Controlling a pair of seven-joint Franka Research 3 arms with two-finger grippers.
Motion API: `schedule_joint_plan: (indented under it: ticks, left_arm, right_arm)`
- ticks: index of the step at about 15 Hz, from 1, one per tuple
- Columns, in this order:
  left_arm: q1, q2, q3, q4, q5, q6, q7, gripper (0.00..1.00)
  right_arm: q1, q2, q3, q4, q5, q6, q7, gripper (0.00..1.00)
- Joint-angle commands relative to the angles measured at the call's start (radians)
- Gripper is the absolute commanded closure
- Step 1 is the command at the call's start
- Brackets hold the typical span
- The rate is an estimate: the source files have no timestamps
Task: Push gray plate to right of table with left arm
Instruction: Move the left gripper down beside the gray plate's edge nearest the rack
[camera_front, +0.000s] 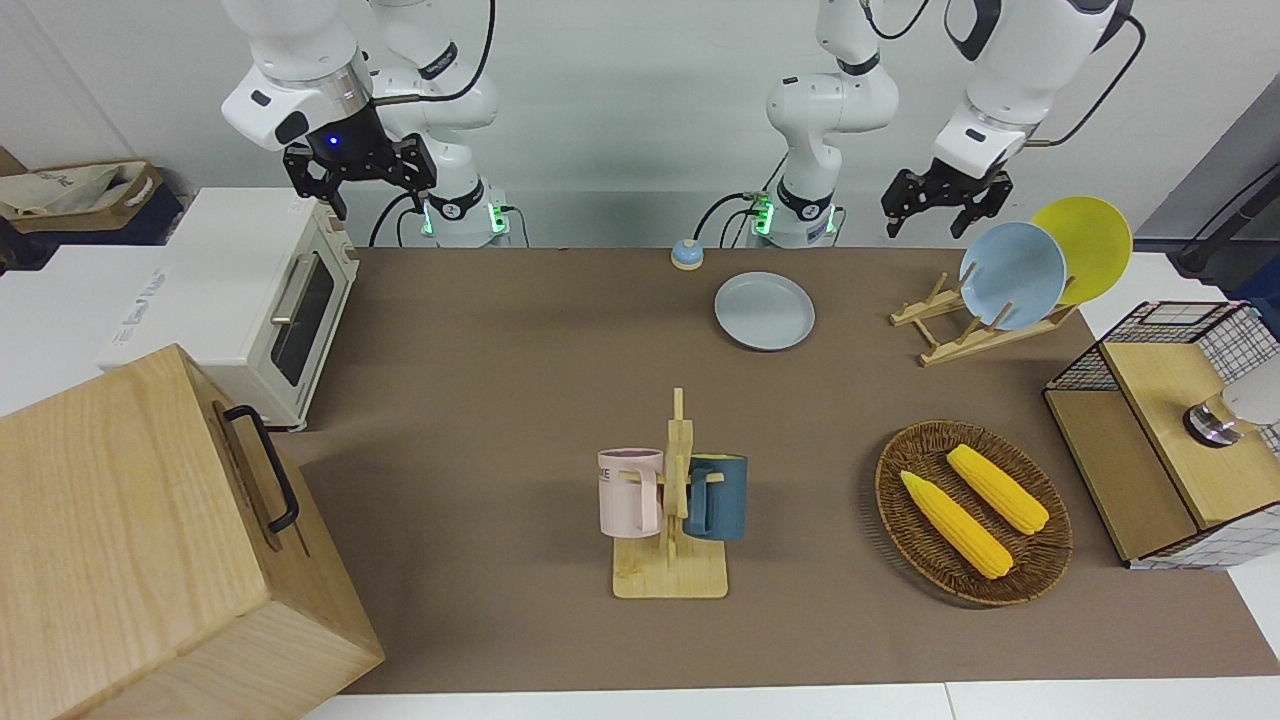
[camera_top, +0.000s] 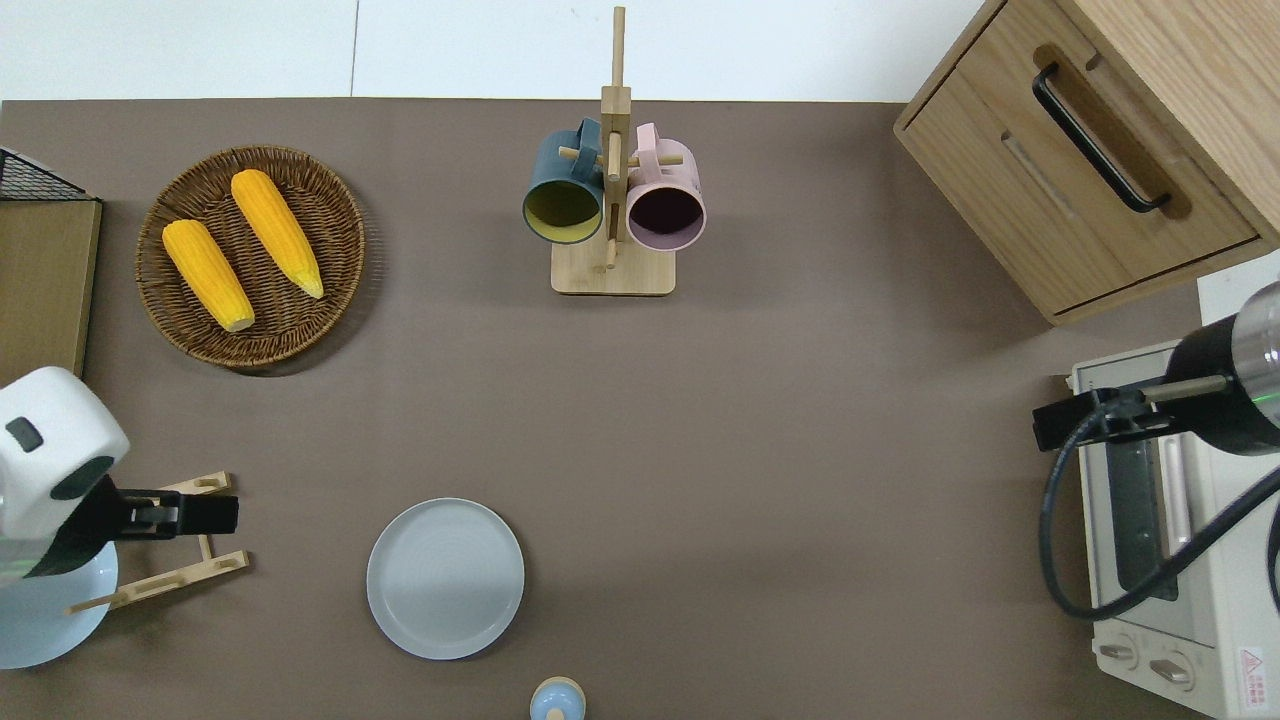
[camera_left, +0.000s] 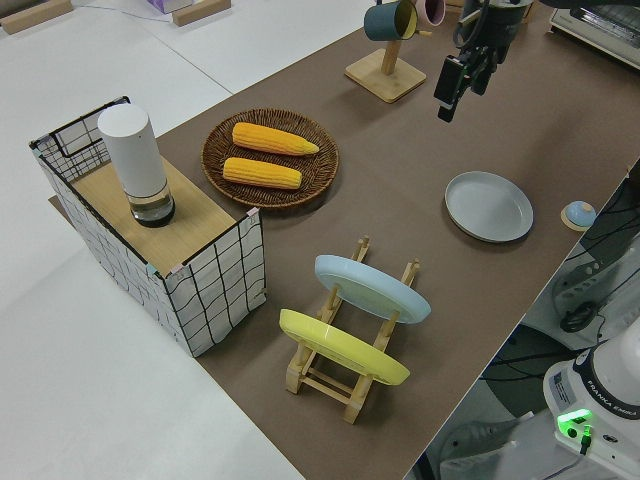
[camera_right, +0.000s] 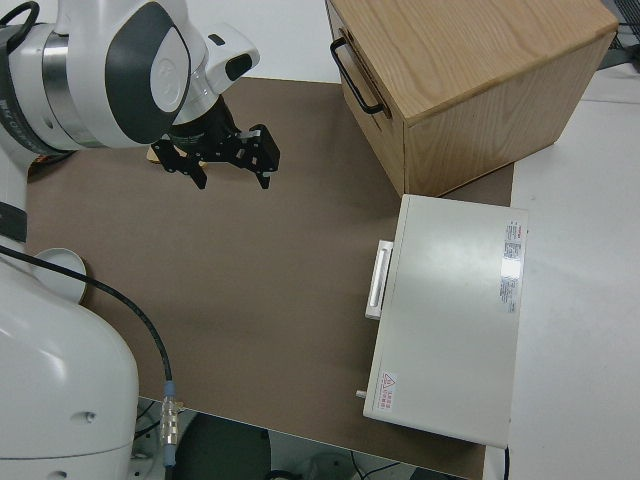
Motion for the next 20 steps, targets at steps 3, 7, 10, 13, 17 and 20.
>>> schedule_joint_plan:
  ticks: [3, 7, 10, 13, 17, 20]
  left_arm:
    - [-0.038, -0.137, 0.008, -0.202, -0.017, 0.099, -0.016, 0.00]
    - [-0.046, -0.176, 0.007, -0.300, -0.050, 0.162, -0.027, 0.00]
    - [-0.050, -0.212, -0.021, -0.389, -0.055, 0.225, -0.056, 0.00]
    - [-0.050, -0.261, -0.049, -0.515, -0.075, 0.320, -0.065, 0.00]
    - [-0.067, -0.272, -0.049, -0.573, -0.081, 0.363, -0.065, 0.00]
    - [-0.070, -0.272, -0.050, -0.603, -0.081, 0.395, -0.065, 0.00]
  right_arm:
    - [-0.020, -0.002, 0.016, 0.009, 0.004, -0.016, 0.013, 0.017]
    - [-0.019, -0.002, 0.016, 0.009, 0.004, -0.016, 0.013, 0.017]
    - [-0.019, -0.002, 0.016, 0.009, 0.004, -0.016, 0.012, 0.017]
    - [-0.020, -0.002, 0.016, 0.009, 0.004, -0.016, 0.012, 0.017]
    - [-0.019, -0.002, 0.016, 0.009, 0.004, -0.016, 0.012, 0.017]
    - [-0.019, -0.002, 0.016, 0.009, 0.004, -0.016, 0.013, 0.017]
